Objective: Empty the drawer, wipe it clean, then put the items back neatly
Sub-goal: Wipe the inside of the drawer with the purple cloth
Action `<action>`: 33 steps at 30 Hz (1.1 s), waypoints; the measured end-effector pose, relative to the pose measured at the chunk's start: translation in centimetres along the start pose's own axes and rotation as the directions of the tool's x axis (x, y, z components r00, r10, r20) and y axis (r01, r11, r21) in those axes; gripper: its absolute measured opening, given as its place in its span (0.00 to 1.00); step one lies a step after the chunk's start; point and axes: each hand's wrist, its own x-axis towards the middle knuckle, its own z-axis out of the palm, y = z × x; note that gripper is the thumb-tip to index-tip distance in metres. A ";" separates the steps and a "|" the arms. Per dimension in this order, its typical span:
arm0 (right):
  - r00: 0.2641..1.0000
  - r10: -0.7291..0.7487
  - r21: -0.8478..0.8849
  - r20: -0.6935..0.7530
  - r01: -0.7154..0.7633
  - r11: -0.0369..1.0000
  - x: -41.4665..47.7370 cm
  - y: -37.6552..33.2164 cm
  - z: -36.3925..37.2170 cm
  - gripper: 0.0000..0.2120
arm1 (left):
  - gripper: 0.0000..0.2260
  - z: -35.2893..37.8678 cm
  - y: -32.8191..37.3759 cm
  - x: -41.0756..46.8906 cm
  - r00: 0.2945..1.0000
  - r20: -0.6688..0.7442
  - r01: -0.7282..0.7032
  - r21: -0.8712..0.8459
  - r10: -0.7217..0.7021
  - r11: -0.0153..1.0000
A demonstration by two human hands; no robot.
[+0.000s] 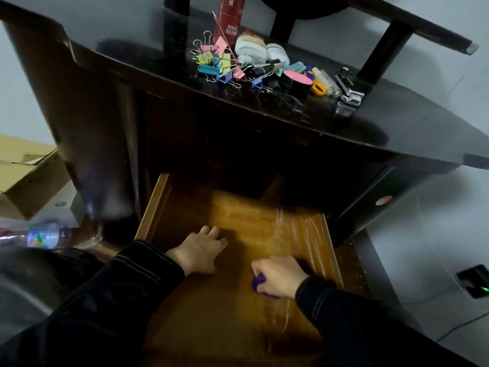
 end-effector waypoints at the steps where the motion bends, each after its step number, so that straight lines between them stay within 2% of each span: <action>1: 0.999 0.030 0.014 -0.037 -0.029 0.999 1.0 0.5 -0.5 0.10 | 0.34 0.1 -0.1 0.1 1.000 0.005 -0.002 0.003 0.002 1.000; 4: 0.971 0.109 0.023 -0.211 -0.107 0.994 5.2 2.1 -2.3 0.10 | 0.33 0.3 -0.2 0.3 1.000 -0.004 0.002 0.014 -0.002 1.000; 6: 0.963 0.121 -0.016 -0.240 -0.129 0.992 7.3 2.8 -3.6 0.09 | 0.33 0.3 -0.2 0.3 1.000 -0.018 0.002 0.016 -0.002 1.000; 11: 0.995 0.020 -0.087 -0.100 -0.029 0.996 5.4 2.1 -3.1 0.09 | 0.32 0.1 -0.2 0.0 1.000 -0.018 -0.002 0.004 0.002 1.000; 13: 0.996 -0.086 -0.081 0.019 0.087 0.993 2.0 0.7 -0.9 0.10 | 0.32 0.0 -0.2 -0.1 1.000 -0.015 -0.002 -0.011 0.002 1.000; 15: 0.968 -0.204 -0.099 0.146 0.220 0.970 -1.5 -0.5 1.5 0.12 | 0.32 -0.1 -0.1 -0.1 1.000 -0.008 -0.003 -0.013 0.002 1.000; 17: 0.941 -0.280 -0.113 0.189 0.304 0.946 -3.5 -1.1 2.9 0.14 | 0.32 -0.1 -0.1 0.0 1.000 -0.002 0.000 -0.017 0.000 1.000; 20: 0.958 -0.260 -0.112 0.123 0.273 0.955 -2.7 -0.5 1.6 0.14 | 0.32 0.0 -0.2 0.2 1.000 -0.007 0.006 -0.022 -0.006 1.000; 23: 0.990 -0.138 -0.062 -0.012 0.137 0.989 1.4 1.0 -1.2 0.11 | 0.32 0.2 -0.3 0.5 1.000 -0.013 0.009 -0.018 -0.010 1.000; 26: 0.993 -0.058 -0.149 -0.103 0.042 0.988 5.6 2.2 -3.4 0.10 | 0.32 0.4 -0.4 0.7 1.000 -0.028 0.012 -0.021 -0.013 1.000; 29: 0.996 -0.062 -0.179 -0.066 0.049 0.983 5.9 2.1 -3.9 0.10 | 0.31 0.5 -0.4 0.6 0.999 -0.044 0.006 -0.030 -0.007 1.000; 33: 0.965 -0.206 -0.134 0.161 0.228 0.964 -0.1 0.1 -0.6 0.10 | 0.32 0.4 -0.4 0.5 0.999 -0.041 0.003 -0.028 -0.004 1.000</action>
